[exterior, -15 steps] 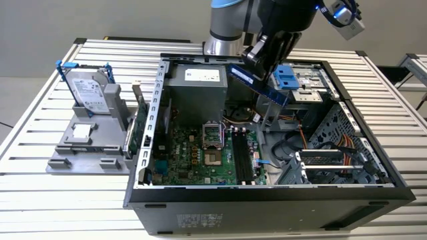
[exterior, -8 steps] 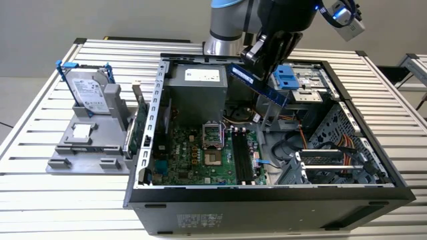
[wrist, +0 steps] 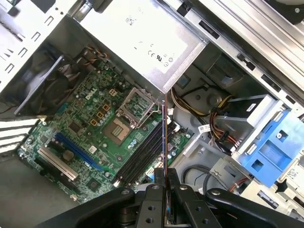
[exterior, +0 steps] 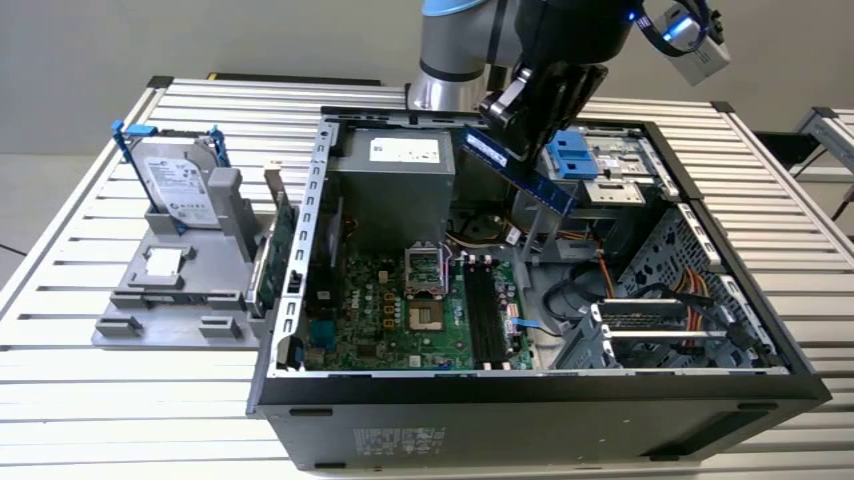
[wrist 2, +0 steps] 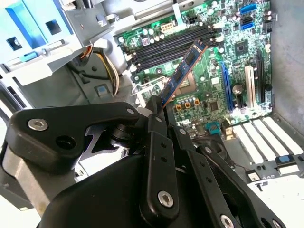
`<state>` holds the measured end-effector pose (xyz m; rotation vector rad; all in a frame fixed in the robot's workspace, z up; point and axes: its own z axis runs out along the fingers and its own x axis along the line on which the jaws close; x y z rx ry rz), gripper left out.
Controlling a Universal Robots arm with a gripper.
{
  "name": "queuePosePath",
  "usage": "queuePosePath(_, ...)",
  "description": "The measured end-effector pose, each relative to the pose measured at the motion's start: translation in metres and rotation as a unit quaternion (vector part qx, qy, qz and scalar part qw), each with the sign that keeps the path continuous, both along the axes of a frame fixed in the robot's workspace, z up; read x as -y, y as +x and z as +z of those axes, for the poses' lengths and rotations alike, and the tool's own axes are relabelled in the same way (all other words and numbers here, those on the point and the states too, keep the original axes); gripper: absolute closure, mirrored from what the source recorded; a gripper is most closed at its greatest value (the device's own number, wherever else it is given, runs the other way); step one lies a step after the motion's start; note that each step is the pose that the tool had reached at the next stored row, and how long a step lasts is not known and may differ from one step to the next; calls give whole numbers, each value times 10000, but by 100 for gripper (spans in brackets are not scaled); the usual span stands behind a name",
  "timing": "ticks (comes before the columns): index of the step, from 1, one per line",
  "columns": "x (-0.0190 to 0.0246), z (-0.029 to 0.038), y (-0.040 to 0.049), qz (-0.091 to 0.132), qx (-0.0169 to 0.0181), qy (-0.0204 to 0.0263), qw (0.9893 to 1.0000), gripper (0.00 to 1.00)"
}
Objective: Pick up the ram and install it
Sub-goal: 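Insert the ram into the slot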
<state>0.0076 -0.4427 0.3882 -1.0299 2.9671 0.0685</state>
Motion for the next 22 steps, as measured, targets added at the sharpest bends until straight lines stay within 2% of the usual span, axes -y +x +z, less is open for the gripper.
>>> queuePosePath(11, 0, 0, 0, -236, 0, 0, 9997, 100)
queuePosePath(22, 0, 0, 0, -480, 0, 0, 9988, 100)
